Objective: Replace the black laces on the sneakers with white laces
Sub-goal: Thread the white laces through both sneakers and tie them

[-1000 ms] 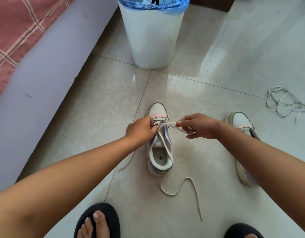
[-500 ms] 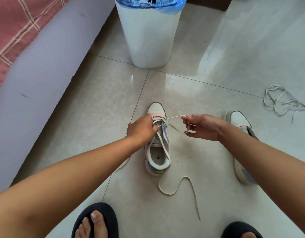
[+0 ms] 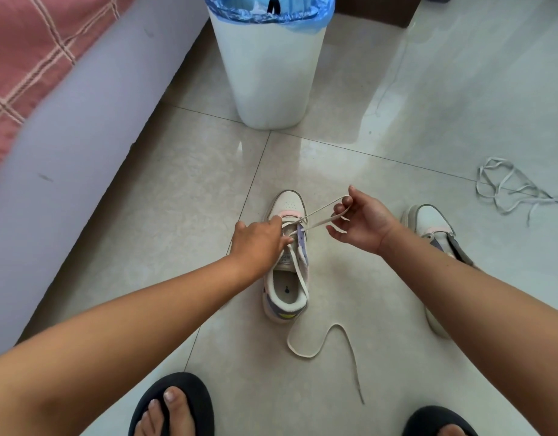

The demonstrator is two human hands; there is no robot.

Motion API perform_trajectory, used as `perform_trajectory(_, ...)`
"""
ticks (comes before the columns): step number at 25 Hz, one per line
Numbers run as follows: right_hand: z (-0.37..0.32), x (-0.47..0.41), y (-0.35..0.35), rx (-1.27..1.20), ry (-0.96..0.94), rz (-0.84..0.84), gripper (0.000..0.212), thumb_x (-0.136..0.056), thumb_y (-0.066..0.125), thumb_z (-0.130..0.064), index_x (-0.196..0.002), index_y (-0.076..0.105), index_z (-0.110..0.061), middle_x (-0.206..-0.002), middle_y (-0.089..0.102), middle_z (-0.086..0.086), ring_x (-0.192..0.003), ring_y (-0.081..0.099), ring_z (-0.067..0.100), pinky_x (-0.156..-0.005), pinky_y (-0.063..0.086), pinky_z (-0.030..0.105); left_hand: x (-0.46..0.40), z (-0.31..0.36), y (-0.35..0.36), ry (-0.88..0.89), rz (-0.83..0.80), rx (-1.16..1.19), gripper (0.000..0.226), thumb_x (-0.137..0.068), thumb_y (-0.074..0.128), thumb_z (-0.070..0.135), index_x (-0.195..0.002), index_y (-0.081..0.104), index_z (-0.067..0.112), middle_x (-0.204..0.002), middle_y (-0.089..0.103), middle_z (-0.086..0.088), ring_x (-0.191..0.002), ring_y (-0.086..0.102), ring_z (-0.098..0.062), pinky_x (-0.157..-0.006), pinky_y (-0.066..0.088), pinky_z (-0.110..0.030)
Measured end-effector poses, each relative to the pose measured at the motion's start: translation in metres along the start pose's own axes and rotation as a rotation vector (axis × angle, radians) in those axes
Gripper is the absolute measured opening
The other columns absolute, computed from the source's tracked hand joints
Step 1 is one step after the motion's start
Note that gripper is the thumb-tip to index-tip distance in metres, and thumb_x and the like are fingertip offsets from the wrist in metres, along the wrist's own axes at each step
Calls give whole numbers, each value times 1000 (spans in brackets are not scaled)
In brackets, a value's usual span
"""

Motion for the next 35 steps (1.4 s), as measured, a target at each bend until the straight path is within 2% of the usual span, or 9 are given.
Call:
perform_trajectory(4, 4, -2, 0, 116, 1, 76, 41, -96, 44, -40, -59, 41, -21, -62, 48, -3, -68, 48, 14, -77, 41, 32, 2, -1, -2, 10, -190, 136, 23, -99, 36, 41, -97, 44, 19, -106, 64, -6, -101, 57, -28, -91, 35, -38)
perform_trajectory(7, 13, -2, -4, 283, 14, 183, 34, -96, 45, -35, -67, 49, -18, -73, 52, 0, -72, 50, 15, -74, 43, 33, 5, 0, -7, -31, -279, 374, 15, -99, 38, 28, -90, 40, 15, -99, 58, -9, -87, 50, -27, -75, 37, -33)
perform_trajectory(10, 30, 9, -2, 537, -141, 474, 21, -93, 48, -28, -102, 54, -10, -89, 54, 6, -86, 53, 22, -78, 45, 34, 8, 0, -11, -11, -221, 406, 15, -98, 38, 23, -89, 39, 12, -89, 51, -7, -78, 43, -22, -65, 30, -29)
perform_trajectory(12, 54, 25, 6, 825, -338, 415, 33, -88, 54, -22, -116, 39, -13, -89, 52, 6, -81, 52, 21, -71, 42, 30, 10, -3, -11, -1, -194, 431, 14, -98, 39, 22, -88, 38, 12, -87, 50, -6, -77, 43, -22, -64, 29, -29)
perform_trajectory(15, 92, 45, 32, 1005, -334, 95, 35, -83, 59, -17, -104, 30, -17, -71, 44, -1, -59, 41, 14, -57, 35, 28, 11, -4, -12, 44, -182, 428, 14, -98, 42, 22, -88, 39, 13, -88, 53, -8, -78, 44, -22, -64, 29, -29)
perform_trajectory(22, 83, 41, 29, 915, -408, 379, 27, -82, 54, -11, -71, 30, -19, -65, 37, -3, -56, 30, 14, -51, 26, 27, 51, -74, 7, 623, -51, -278, 10, -75, 41, 15, -69, 48, 14, -59, 51, -1, -42, 45, -22, -43, 22, -24)
perform_trajectory(27, 79, 37, 24, 957, -422, 366, 28, -82, 55, -12, -70, 31, -19, -65, 38, -3, -56, 30, 14, -51, 26, 28, 94, -112, 30, 404, -546, -514, 30, -90, 35, 9, -115, 49, 13, -109, 56, -4, -74, 43, -21, -64, 33, -29)
perform_trajectory(32, 80, 35, 22, 981, -415, 374, 16, -83, 51, -13, -81, 35, -17, -66, 42, 0, -61, 37, 21, -55, 31, 31, 102, -86, 42, 420, -726, -556, 30, -90, 36, 7, -117, 48, 8, -113, 57, -13, -88, 51, -31, -67, 32, -32)
perform_trajectory(35, 78, 37, 26, 1088, -446, 309, 30, -86, 47, -12, -115, 45, -19, -71, 53, 6, -71, 51, 28, -63, 39, 31, 101, -83, 37, 331, -817, -501, 26, -91, 37, 11, -114, 50, 9, -108, 56, -12, -79, 44, -23, -66, 37, -31)
Point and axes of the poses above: each hand's wrist, its own x-axis away from the middle knuckle, its own y-axis out of the palm, z = x × y, the point moved 1 cm from there along -x, towards the middle knuckle
